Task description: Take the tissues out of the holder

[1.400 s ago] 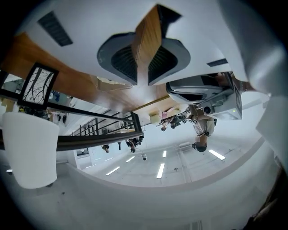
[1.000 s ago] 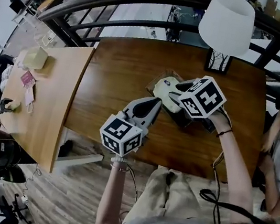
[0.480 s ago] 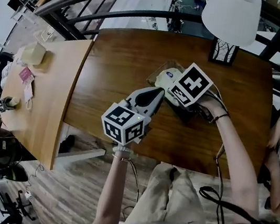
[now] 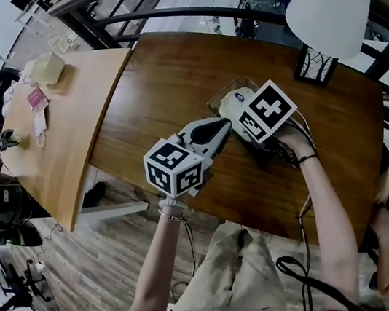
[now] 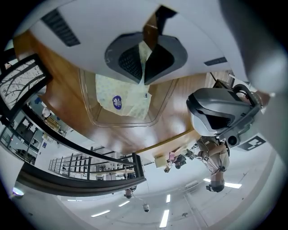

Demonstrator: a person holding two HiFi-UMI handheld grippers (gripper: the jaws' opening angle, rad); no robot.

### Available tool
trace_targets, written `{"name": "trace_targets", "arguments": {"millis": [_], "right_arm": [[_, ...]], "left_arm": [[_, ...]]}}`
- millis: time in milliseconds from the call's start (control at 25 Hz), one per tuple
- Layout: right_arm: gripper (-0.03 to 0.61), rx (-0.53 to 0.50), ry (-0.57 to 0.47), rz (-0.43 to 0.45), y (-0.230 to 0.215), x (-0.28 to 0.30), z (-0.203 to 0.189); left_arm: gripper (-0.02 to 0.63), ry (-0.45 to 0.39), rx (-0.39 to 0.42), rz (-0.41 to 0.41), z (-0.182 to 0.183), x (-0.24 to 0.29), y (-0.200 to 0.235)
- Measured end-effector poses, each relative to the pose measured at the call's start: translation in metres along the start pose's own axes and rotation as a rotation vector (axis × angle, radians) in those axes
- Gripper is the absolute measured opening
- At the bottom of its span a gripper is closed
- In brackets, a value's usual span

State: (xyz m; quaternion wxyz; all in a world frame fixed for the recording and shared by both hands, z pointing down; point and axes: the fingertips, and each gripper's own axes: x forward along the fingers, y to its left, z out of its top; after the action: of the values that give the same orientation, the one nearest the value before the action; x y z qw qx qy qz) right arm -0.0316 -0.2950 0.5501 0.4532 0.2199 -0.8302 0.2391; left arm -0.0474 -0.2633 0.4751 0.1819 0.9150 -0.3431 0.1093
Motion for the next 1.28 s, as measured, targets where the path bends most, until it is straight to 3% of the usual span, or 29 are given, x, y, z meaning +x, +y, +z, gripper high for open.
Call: {"name": "trace_targets", "arguments": {"millis": [640,1280], "right_arm": [[0.011,0.016,-0.195,-0.011,0.004,-0.06,0.025],[0.012,-0.016,-0.447,0.013,0.038,-0.152,0.075]], "left_arm": [[0.008,-0.039,0.013,-0.001,0.02,-0.014,-0.01],[0.008,-0.1,0.118,-0.004,0.076,-0.047,-0.03]]}}
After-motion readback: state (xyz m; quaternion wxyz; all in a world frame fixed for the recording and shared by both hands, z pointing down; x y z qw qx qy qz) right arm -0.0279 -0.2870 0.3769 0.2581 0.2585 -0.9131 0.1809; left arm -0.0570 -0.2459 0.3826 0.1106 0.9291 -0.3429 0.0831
